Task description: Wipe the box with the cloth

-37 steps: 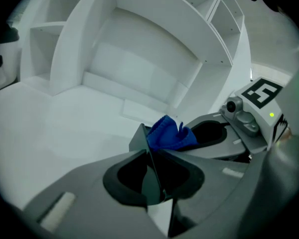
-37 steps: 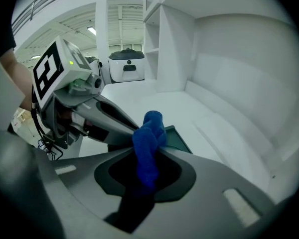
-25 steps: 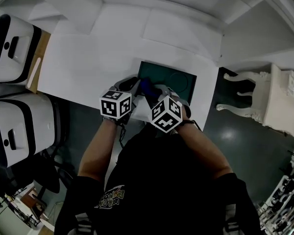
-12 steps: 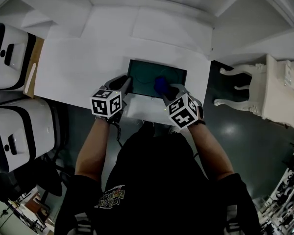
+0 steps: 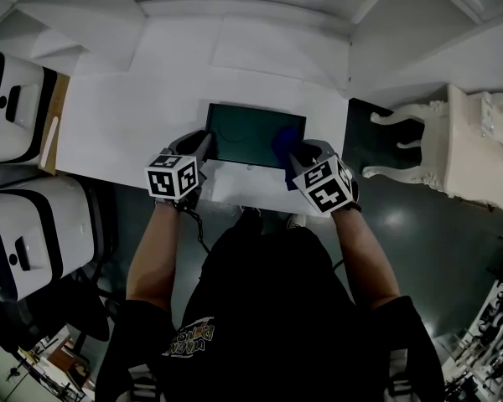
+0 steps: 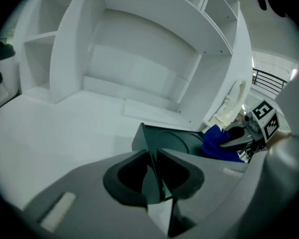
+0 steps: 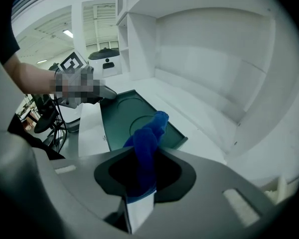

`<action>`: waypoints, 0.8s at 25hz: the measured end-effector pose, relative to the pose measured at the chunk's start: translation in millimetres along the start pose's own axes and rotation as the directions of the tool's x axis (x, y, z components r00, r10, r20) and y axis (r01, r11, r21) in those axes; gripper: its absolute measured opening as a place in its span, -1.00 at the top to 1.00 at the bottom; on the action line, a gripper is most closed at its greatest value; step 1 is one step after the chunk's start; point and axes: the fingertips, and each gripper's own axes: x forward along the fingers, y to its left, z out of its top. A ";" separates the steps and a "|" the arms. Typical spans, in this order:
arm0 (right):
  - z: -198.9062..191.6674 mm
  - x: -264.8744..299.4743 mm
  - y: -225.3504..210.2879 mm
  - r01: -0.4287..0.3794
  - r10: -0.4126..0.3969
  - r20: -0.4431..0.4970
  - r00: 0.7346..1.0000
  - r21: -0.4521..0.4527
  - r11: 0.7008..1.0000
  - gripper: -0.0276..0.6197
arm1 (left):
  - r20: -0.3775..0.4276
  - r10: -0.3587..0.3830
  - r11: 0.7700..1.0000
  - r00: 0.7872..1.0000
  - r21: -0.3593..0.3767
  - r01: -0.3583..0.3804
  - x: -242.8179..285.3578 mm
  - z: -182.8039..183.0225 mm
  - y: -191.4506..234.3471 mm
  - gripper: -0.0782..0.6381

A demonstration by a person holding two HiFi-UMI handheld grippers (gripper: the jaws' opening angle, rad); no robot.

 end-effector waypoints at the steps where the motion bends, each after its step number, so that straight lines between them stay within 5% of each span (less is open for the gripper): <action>1: -1.1 -1.0 -2.3 -0.001 0.001 0.003 1.000 0.008 1.000 0.61 | 0.002 0.004 1.000 1.000 -0.003 -0.004 0.0 0.0 0.4 0.59; 15: -36.2 -31.5 -22.4 0.079 -0.079 0.012 0.997 0.007 0.997 0.61 | 0.003 0.040 0.999 0.999 0.032 -0.040 0.5 0.5 -0.6 0.60; 20: -47.9 -50.8 -5.5 -0.030 0.016 0.108 0.994 0.135 0.990 0.61 | 0.007 0.055 0.998 0.998 0.027 -0.055 -0.1 1.6 -0.7 0.60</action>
